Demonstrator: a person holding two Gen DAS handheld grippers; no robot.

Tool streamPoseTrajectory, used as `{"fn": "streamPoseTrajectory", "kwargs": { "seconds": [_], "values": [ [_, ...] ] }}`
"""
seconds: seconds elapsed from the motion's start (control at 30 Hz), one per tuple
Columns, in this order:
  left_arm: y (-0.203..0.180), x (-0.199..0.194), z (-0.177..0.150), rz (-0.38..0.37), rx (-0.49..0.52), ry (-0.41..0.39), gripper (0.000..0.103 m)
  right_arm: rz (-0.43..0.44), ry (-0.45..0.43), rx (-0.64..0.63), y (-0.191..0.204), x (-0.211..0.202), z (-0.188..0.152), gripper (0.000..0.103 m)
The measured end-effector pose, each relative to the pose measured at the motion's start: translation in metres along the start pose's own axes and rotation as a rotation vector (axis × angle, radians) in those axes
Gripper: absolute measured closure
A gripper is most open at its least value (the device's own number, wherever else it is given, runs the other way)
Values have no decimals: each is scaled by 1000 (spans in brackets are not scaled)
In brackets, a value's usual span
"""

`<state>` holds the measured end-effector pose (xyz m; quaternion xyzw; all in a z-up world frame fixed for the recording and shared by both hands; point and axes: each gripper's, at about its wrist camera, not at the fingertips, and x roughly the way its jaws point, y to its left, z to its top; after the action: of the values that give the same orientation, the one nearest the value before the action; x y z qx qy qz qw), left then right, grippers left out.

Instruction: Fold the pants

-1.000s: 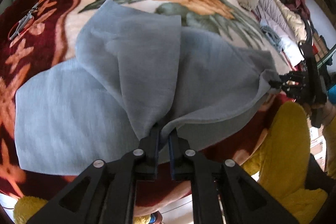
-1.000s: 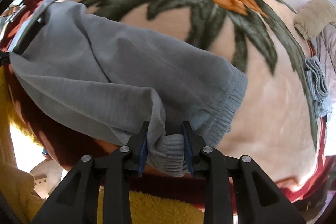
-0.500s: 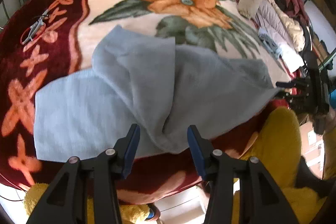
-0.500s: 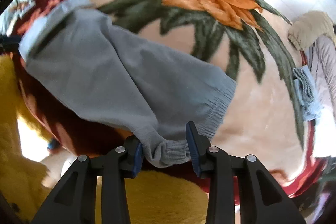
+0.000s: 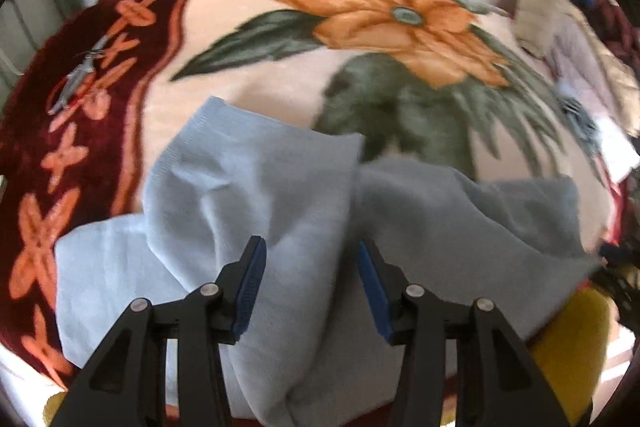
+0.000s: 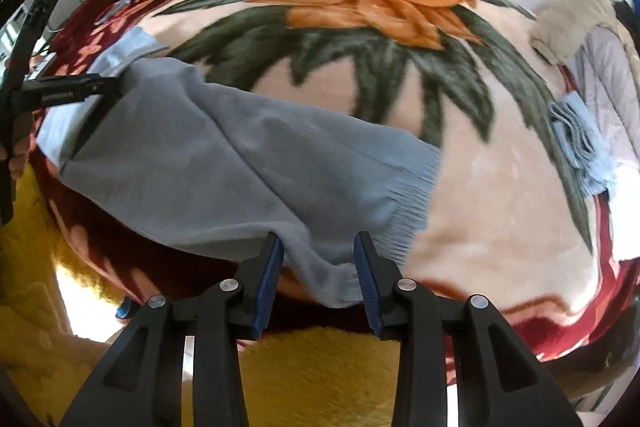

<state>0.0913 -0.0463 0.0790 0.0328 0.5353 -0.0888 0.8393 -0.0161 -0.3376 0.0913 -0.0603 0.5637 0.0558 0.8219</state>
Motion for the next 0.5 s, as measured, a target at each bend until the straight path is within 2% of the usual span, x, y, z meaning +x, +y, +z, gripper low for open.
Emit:
{"fn": "streamPoseTrajectory", "kwargs": {
  "seconds": [0.17, 0.3, 0.33, 0.37, 0.4, 0.5],
  "values": [
    [-2, 12, 6, 8, -26, 6, 53, 9, 5, 68, -18, 3, -4, 66],
    [-9, 16, 9, 93, 19, -33, 54, 22, -15, 115, -20, 4, -5, 66],
    [-8, 15, 8, 118, 23, -44, 61, 24, -19, 117, -20, 4, -5, 66],
    [-7, 13, 7, 122, 21, -50, 81, 22, -24, 117, -18, 4, -6, 66],
    [-4, 12, 6, 113, 14, -51, 89, 18, -31, 114, -17, 3, -5, 66],
    [11, -2, 2, 100, -37, -76, 95, -17, -74, 104, -12, 2, -5, 66]
  ]
}}
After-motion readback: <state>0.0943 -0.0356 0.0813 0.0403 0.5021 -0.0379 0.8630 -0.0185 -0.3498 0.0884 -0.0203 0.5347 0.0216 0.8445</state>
